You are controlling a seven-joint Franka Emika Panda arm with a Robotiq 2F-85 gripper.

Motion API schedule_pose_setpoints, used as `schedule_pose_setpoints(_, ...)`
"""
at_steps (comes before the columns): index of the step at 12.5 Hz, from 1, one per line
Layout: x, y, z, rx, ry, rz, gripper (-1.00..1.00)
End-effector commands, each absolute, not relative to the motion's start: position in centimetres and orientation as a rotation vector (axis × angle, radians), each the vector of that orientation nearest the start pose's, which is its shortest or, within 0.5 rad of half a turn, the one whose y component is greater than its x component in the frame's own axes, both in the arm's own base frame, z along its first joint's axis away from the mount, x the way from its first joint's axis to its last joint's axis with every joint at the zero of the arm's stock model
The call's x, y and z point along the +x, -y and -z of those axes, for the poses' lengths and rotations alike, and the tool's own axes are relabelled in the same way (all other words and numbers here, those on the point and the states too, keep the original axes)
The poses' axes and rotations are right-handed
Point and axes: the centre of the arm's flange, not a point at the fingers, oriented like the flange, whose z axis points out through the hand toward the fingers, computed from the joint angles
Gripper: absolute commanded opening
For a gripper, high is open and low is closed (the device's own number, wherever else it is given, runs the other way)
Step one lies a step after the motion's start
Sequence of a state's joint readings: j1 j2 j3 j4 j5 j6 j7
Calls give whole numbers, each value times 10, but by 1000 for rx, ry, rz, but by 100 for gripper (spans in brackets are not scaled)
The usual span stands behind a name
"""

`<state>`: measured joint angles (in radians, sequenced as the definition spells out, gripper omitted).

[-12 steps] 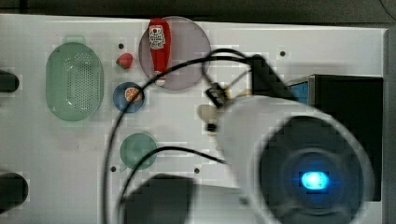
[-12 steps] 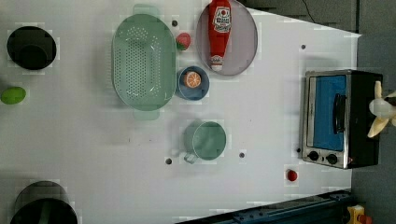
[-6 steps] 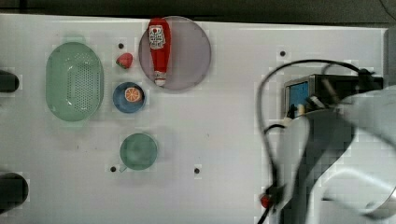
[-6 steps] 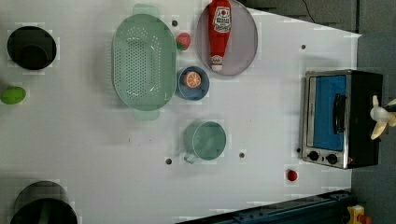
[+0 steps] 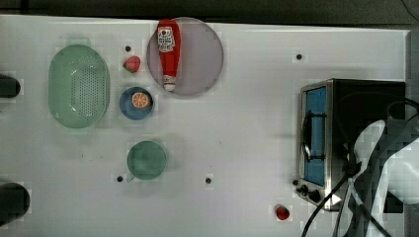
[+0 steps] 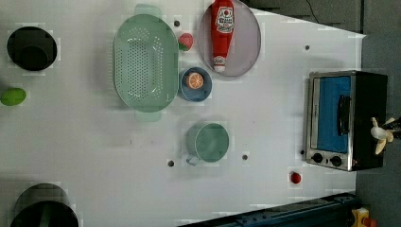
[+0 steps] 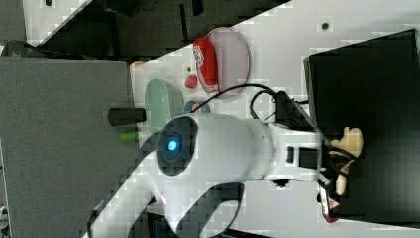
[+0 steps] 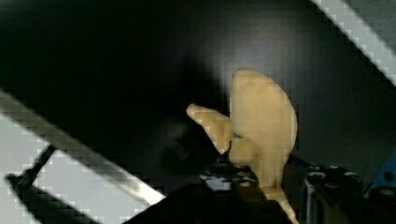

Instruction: Pick banana from table and place on oven.

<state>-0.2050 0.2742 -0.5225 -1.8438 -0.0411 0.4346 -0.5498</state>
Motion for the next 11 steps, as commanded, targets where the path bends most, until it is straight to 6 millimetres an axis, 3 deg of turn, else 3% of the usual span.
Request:
schedule_pose_setpoints(1,505,373,-430,-3084,-1176,-12,-1)
schedule_pose_setpoints(5,507,374,-427,-3092,-1167,-5,88)
schedule_pose_setpoints(7,513,360,-442,-3095,-1123,7,100)
schedule_pose_setpoints(9,524,320,-471,-3089,-1018,-16,100)
schedule_pose_setpoints(11,526,266,-503,-3031,-1018,-74,100)
